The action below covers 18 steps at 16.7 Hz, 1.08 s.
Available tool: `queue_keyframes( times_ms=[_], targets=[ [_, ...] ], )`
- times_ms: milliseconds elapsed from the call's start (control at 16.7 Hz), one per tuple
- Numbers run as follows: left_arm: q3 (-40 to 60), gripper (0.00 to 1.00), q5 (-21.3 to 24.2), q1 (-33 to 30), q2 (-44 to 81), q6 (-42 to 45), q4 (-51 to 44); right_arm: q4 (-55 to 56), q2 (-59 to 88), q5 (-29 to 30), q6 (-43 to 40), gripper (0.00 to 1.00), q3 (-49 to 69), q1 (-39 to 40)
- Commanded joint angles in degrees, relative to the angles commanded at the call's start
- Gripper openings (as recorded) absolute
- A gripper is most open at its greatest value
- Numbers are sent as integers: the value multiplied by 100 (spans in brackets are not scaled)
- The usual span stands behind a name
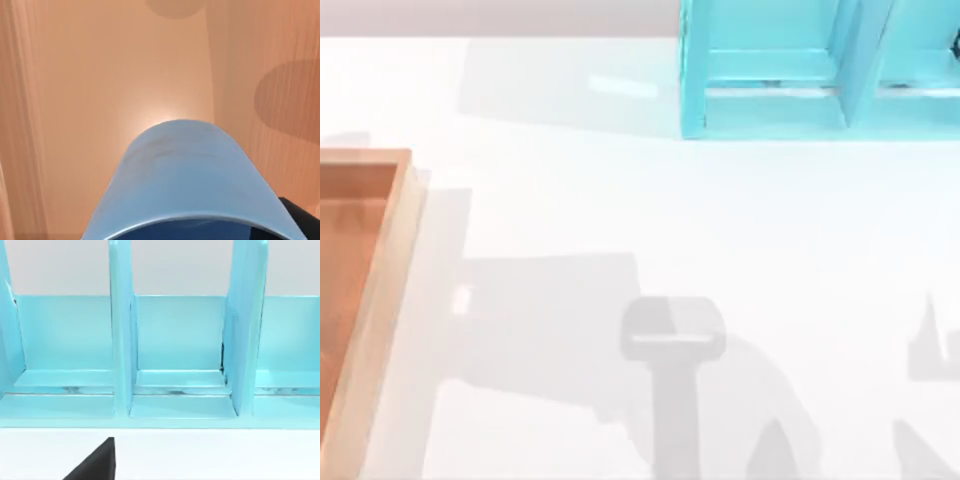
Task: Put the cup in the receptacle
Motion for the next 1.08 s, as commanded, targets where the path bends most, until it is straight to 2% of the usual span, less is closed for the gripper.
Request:
queue_keyframes(
  times_ms=[300,600,1080],
  targets=[
    [-882,0,3,117,80,124,935,0,0,0,0,100,0,0],
    [-954,0,5,130,86,135,1009,0,0,0,0,100,0,0],
    [-954,60,5,130,86,135,1009,0,0,0,0,100,0,0]
  ],
)
